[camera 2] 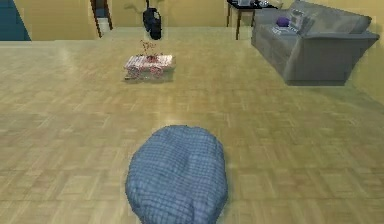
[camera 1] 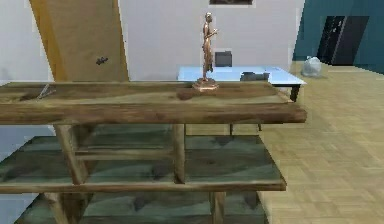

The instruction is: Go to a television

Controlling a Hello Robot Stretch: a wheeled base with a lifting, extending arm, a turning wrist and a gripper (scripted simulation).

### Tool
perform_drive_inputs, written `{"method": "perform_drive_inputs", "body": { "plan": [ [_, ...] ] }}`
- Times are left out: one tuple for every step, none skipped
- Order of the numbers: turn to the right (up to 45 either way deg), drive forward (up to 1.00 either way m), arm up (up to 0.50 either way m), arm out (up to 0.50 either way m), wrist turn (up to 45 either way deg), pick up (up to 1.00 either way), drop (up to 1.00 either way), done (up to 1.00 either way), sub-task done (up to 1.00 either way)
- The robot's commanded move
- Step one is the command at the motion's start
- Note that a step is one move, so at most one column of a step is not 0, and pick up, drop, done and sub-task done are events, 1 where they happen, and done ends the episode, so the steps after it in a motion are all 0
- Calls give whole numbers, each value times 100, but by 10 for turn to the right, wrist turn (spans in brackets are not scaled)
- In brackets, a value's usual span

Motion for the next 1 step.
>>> {"method": "perform_drive_inputs", "body": {
  "plan": [
    [30, 0, 0, 0, 0, 0, 0, 0, 0]
  ]
}}
